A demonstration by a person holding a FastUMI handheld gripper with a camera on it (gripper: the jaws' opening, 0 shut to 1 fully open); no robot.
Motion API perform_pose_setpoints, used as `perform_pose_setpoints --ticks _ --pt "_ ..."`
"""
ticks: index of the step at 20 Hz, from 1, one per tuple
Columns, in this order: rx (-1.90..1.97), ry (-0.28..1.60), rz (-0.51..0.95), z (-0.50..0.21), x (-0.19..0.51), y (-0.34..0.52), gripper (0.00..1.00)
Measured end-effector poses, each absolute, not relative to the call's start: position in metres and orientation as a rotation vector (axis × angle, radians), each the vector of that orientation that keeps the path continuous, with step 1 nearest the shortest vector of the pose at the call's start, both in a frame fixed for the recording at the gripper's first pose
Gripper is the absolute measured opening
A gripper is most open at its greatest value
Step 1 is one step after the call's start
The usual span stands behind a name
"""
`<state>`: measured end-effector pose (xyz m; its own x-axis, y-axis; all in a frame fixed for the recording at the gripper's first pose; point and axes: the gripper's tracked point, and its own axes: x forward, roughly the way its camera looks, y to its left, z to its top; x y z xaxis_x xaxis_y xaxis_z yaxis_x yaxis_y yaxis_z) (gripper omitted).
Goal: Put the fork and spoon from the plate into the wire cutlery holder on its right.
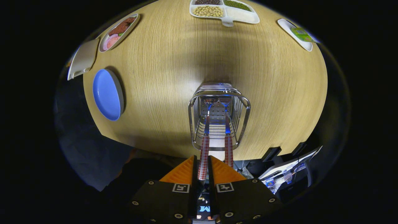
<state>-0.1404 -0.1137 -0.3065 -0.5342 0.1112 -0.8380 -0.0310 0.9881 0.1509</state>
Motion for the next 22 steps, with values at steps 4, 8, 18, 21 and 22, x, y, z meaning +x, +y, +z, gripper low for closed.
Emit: perform_pose_setpoints --ticks 4,8,18,21,22 --pt "0.179 1.979 0.248 -0.289 -0.12 -0.095 0.19" --pt "0.266 1.745 0.283 -0.261 -0.093 -0.086 0.33" --pt "0.246 1.007 0.337 -0.147 -0.011 -0.093 0.65" --pt "0.18 0.775 0.311 -0.113 0.007 -0.099 0.73" --pt "0.168 0.696 0.283 -0.102 0.012 -0.102 0.76"
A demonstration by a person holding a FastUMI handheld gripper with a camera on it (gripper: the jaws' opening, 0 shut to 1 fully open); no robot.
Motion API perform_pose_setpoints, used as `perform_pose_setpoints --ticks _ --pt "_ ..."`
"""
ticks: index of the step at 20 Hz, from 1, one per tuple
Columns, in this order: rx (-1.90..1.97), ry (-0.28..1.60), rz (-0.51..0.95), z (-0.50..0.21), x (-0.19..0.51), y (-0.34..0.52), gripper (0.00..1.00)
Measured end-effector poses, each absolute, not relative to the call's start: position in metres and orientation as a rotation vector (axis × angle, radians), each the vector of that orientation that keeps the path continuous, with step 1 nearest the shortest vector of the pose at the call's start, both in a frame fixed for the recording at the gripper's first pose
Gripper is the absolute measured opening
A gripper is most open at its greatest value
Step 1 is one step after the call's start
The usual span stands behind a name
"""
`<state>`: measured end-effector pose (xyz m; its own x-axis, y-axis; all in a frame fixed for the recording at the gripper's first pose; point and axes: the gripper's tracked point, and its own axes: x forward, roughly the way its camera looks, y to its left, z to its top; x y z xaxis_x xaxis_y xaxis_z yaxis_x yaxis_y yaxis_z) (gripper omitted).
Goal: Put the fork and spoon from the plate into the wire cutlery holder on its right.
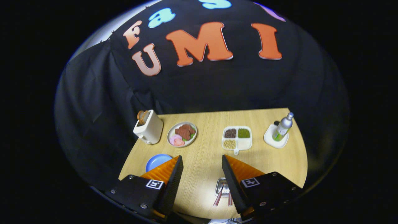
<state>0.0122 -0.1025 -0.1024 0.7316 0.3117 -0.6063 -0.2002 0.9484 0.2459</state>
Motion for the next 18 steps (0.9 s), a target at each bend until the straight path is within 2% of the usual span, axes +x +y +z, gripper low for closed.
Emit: perform_pose_setpoints --ticks 3,5,12,18 --pt "0.145 0.472 0.194 -0.064 0.02 -0.11 0.9" --pt "0.119 0.327 0.148 -0.038 0.025 -0.117 0.92" --pt "0.073 0.024 0.048 0.024 0.022 -0.137 0.93" --pt "0.075 -0.028 0.033 0.037 0.013 -0.143 0.94"
